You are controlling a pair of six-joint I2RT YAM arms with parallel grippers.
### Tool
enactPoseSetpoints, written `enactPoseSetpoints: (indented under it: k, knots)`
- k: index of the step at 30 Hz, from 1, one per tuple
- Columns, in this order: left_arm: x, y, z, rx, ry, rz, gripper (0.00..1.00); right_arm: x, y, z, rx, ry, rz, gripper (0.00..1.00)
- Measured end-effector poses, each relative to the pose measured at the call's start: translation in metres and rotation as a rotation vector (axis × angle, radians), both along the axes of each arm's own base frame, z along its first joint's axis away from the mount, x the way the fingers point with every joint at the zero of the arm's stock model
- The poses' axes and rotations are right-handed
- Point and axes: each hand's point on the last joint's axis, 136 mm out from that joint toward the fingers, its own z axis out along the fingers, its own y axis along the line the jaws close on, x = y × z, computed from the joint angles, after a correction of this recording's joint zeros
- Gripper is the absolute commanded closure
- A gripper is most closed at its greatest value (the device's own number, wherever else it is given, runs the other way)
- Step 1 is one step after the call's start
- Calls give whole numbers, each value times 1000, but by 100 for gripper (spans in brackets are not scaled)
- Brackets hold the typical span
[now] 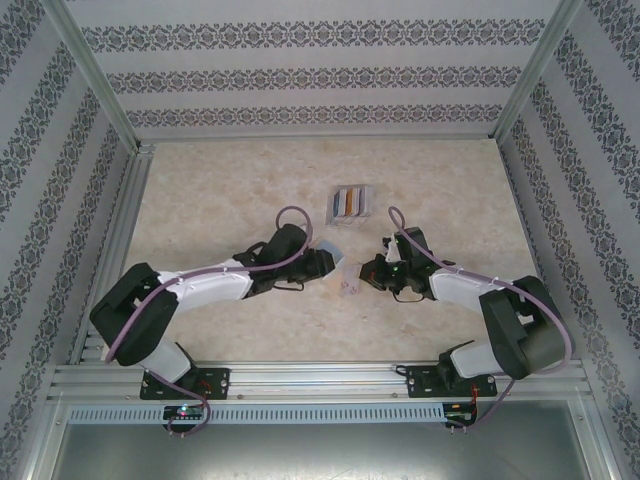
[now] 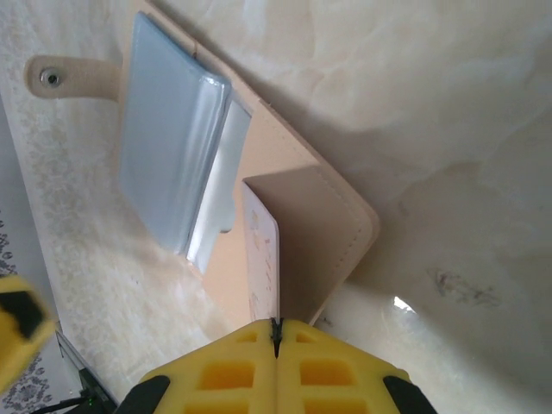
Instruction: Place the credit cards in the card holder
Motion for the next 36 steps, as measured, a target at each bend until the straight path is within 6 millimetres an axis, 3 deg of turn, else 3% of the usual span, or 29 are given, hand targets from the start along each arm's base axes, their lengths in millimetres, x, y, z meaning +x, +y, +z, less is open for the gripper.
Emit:
enactPoseSetpoints:
  k: [5,9,12,15,25,36]
  knots:
    - [33,16,6,100,-20,15,62,4,1,4,17,-21,4,100]
    - [51,31,-26,190,38,9,62,6,8,12,69,-39,30,100]
    - [51,41,-51,238,102,-15,64,8,14,16,103,-51,50,100]
    - [49,43,-62,265,130,-42,66,10,17,18,125,-58,59,100]
    - [44,39,-71,240,154,-74,67,25,31,4,224,-18,38,100]
    - [41,39,-73,194,137,-54,67,37,20,-2,243,-20,-25,100]
